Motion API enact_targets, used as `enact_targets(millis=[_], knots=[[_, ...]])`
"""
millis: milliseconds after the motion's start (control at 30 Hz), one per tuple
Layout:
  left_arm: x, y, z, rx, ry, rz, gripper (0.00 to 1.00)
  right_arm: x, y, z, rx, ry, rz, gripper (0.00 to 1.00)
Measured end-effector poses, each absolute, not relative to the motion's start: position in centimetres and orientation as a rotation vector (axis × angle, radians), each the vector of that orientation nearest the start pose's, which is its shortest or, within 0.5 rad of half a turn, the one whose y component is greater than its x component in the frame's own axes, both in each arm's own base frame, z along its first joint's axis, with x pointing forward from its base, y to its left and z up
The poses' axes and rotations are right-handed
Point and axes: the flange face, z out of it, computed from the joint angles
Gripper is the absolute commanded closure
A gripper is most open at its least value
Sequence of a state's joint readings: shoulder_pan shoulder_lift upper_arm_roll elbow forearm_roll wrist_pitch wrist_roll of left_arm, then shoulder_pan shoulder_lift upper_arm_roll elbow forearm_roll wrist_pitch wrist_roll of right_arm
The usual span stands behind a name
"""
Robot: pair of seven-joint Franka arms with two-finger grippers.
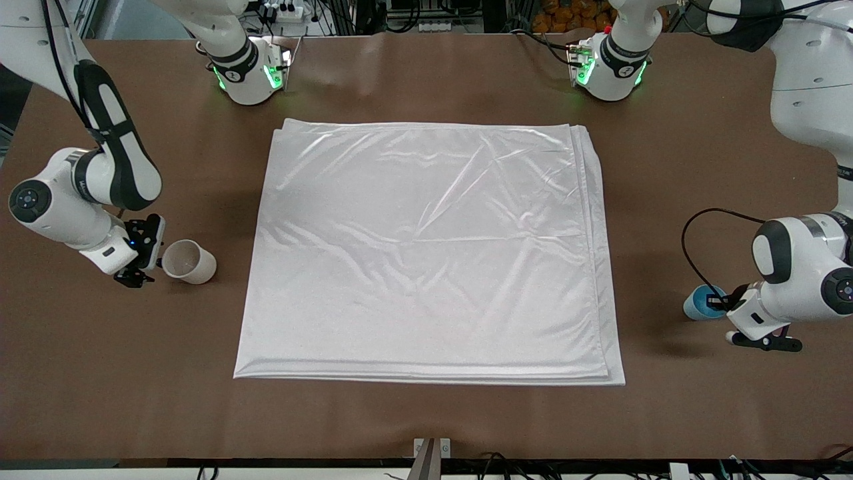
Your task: Place blue cup into white mug on cloth
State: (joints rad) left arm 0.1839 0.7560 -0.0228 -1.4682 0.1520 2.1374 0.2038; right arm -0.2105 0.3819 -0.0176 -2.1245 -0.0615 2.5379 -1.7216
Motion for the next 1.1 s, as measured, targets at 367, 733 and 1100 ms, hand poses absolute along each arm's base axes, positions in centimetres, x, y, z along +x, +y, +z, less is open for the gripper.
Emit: enact_targets(millis=[367, 733, 1100], knots=[[70.3, 12.4, 23.0, -3.038, 0.188, 0.139, 1.0, 56.2, -12.8, 22.1, -2.231, -2.318, -0.004, 0.05], [70.8, 12.5, 25.0, -3.032, 0.183, 0.091, 1.0, 55.0, -12.7, 20.9, -2.22, -2.327, -0.005, 0.47], [70.9, 12.6, 26.3, -3.029, 0.18, 0.066, 1.0, 55.1, -12.8, 21.0, -2.215, -2.343, -0.013, 1.0]])
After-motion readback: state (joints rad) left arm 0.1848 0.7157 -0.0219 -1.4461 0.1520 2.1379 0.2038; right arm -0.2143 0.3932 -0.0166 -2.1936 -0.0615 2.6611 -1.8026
